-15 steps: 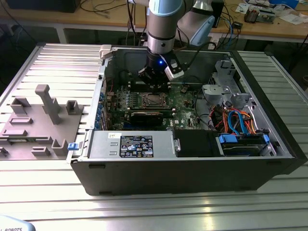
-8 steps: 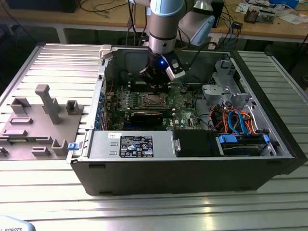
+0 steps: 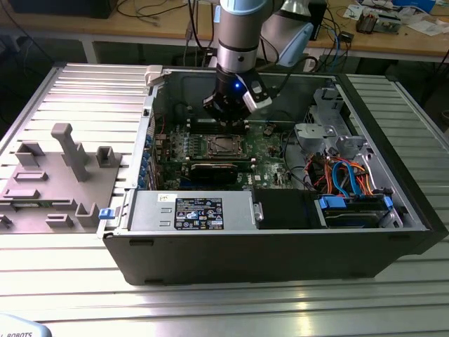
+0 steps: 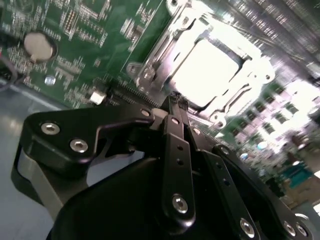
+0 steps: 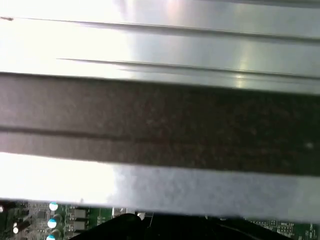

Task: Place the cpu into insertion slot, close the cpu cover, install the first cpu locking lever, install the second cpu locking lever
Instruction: 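Install the first cpu locking lever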

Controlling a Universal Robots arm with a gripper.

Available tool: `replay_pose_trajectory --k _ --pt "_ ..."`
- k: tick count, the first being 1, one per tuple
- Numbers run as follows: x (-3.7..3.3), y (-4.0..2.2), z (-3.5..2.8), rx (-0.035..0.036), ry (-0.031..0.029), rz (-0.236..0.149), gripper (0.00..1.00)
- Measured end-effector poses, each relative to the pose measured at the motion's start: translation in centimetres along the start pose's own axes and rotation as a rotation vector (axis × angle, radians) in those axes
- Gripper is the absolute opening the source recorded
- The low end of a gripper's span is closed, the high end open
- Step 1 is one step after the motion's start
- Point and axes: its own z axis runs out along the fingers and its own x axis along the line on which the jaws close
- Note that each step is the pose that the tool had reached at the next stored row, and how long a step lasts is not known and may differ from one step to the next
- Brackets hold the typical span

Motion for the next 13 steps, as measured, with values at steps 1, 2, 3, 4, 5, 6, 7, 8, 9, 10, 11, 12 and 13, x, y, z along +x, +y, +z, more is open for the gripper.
replay_pose_trajectory --k 1,2,3,4,5,6,7,8,9,10,11,12,13 --pt "0.01 -0.08 0.00 0.0155 0.0011 0.000 0.11" --pt "0.01 -0.19 -0.01 0.0291 0.0021 0.000 0.11" --pt "0.02 -0.31 -0.02 0.0378 0.0030 0.000 0.11" --pt "0.04 -0.54 -0.01 0.0470 0.0036 0.000 0.11" --pt "0.05 -0.70 0.00 0.0516 0.0038 0.000 0.11" --pt "0.07 -0.90 0.00 0.0561 0.0042 0.000 0.11" --pt "0.08 -1.09 0.00 0.0596 0.0045 0.000 0.11" --pt "0.09 -1.26 0.00 0.0631 0.0047 0.000 0.11" --pt "0.10 -1.38 0.00 0.0666 0.0049 0.001 0.11" --pt "0.11 -1.52 -0.01 0.0703 0.0053 0.001 0.11" --pt "0.12 -1.61 -0.05 0.0718 0.0054 0.002 0.11" --pt "0.13 -1.65 -0.16 0.0723 0.0055 0.002 0.11" --pt "0.13 -1.66 -0.26 0.0722 0.0054 0.003 0.11"
